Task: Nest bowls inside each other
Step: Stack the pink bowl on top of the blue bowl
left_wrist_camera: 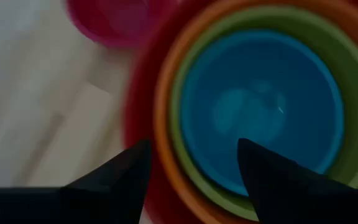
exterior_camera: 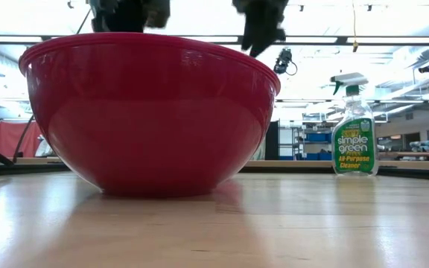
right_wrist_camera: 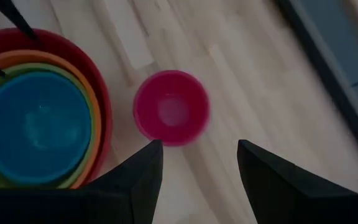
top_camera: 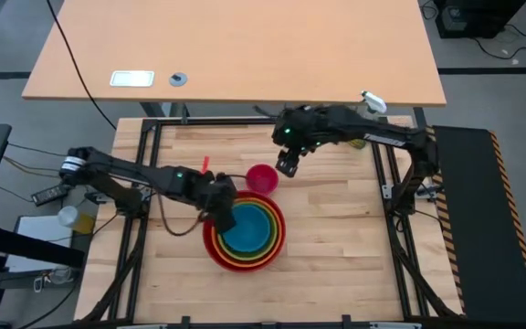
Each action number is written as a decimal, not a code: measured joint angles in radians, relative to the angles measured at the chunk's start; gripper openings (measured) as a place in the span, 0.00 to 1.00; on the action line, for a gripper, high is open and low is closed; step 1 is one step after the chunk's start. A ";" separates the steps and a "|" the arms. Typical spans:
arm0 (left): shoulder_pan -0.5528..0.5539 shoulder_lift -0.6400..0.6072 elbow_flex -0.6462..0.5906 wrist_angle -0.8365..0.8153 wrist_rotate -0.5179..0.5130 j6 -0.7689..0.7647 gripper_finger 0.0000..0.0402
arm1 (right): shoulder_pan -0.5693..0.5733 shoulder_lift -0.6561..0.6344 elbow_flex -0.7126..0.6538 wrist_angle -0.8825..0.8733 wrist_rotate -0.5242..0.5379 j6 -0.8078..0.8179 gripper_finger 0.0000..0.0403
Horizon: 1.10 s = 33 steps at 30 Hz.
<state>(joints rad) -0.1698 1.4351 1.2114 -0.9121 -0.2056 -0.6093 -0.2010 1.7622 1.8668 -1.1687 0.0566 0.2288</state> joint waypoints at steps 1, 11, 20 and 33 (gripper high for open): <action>-0.007 -0.023 -0.003 0.000 -0.033 0.011 0.59 | -0.004 0.000 -0.050 0.048 -0.021 0.005 0.53; -0.008 -0.278 -0.187 0.193 -0.141 0.088 0.49 | -0.057 0.005 -0.430 0.419 -0.043 0.101 0.53; 0.086 -0.478 -0.376 0.249 -0.105 -0.072 0.43 | -0.098 0.048 -0.520 0.530 -0.059 0.076 0.53; 0.143 -0.554 -0.400 0.272 -0.104 -0.182 0.43 | -0.102 0.220 -0.493 0.566 -0.099 0.059 0.46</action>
<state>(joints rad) -0.0269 0.8814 0.8112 -0.6403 -0.3095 -0.7911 -0.3025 1.9819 1.3741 -0.6024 -0.0424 0.2882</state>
